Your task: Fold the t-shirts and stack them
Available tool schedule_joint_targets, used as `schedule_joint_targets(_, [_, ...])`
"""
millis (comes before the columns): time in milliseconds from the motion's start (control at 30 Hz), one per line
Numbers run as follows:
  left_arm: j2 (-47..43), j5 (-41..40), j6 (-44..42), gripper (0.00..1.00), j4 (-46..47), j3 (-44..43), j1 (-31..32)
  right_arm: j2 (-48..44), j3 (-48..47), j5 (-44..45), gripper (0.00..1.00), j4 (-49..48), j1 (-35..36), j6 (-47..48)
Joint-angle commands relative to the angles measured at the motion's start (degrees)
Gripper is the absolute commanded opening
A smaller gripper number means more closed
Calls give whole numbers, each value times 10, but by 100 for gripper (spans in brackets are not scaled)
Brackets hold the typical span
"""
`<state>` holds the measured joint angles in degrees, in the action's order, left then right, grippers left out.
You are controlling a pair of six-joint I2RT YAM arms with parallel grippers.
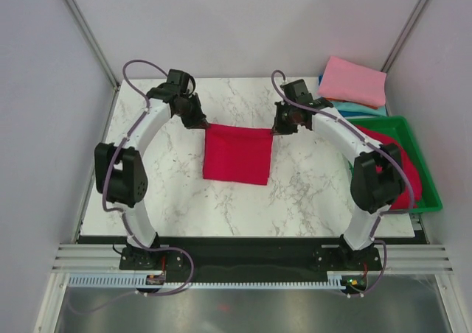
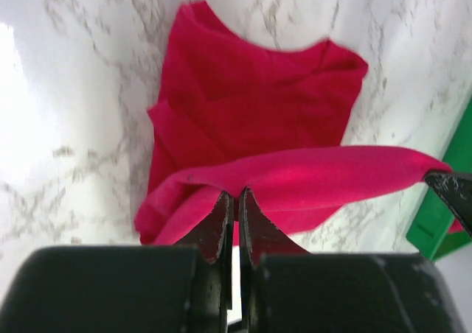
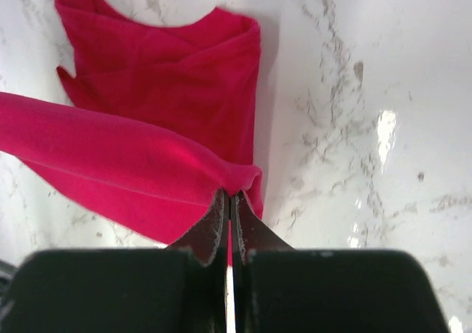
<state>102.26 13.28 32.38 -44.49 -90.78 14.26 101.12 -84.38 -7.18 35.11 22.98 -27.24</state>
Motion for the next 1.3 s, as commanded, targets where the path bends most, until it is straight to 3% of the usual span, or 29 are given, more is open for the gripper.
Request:
schedule_joint_targets(0, [101, 17, -38, 2, 2, -86, -18, 71, -59, 5, 0, -7, -13, 24])
schedule_joint_targets(67, [147, 21, -37, 2, -13, -148, -24, 106, -96, -9, 2, -7, -20, 25])
schedule_joint_targets(133, [212, 25, -39, 7, -39, -218, -28, 156, -137, -20, 14, -8, -31, 25])
schedule_joint_targets(167, [233, 27, -37, 10, -51, -247, -34, 173, -153, -40, 37, -7, -36, 23])
schedule_joint_targets(200, [253, 31, -37, 28, -62, -276, -36, 204, -184, -50, 56, -7, -48, 23])
schedule_joint_targets(267, [312, 53, -37, 54, -91, -362, -45, 229, -219, -50, 83, 3, -58, 23])
schedule_joint_targets(300, [332, 66, -38, 74, -101, -392, -48, 238, -234, -48, 86, 7, -70, 24])
schedule_joint_targets(367, [360, 86, -48, 85, -131, -474, -53, 216, -222, -51, 94, -6, -81, 25])
schedule_joint_targets(400, [358, 81, -52, 99, -136, -489, -53, 200, -176, -69, 97, -21, -91, 28])
schedule_joint_targets(500, [308, 46, -71, 100, -136, -467, -53, 133, -44, -137, 98, -128, -100, 24])
schedule_joint_targets(600, [231, 30, -78, 100, -133, -384, -54, 109, 55, -207, 98, -212, -101, 5])
schedule_joint_targets(733, [111, 39, -88, 98, -91, -191, -50, 116, 130, -258, 98, -327, -101, -29])
schedule_joint_targets(1033, [-205, 1, -118, 98, -43, 139, -50, 214, 84, -257, 98, -380, -88, -62])
schedule_joint_targets(1100, [-249, -8, -124, 98, -38, 213, -50, 238, 62, -242, 98, -375, -72, -66])
schedule_joint_targets(1133, [-322, -20, -126, 99, -20, 280, -51, 265, 41, -238, 98, -371, -43, -73])
schedule_joint_targets(1267, [-380, -24, -118, 99, 3, 377, -51, 280, 41, -236, 95, -373, -8, -84])
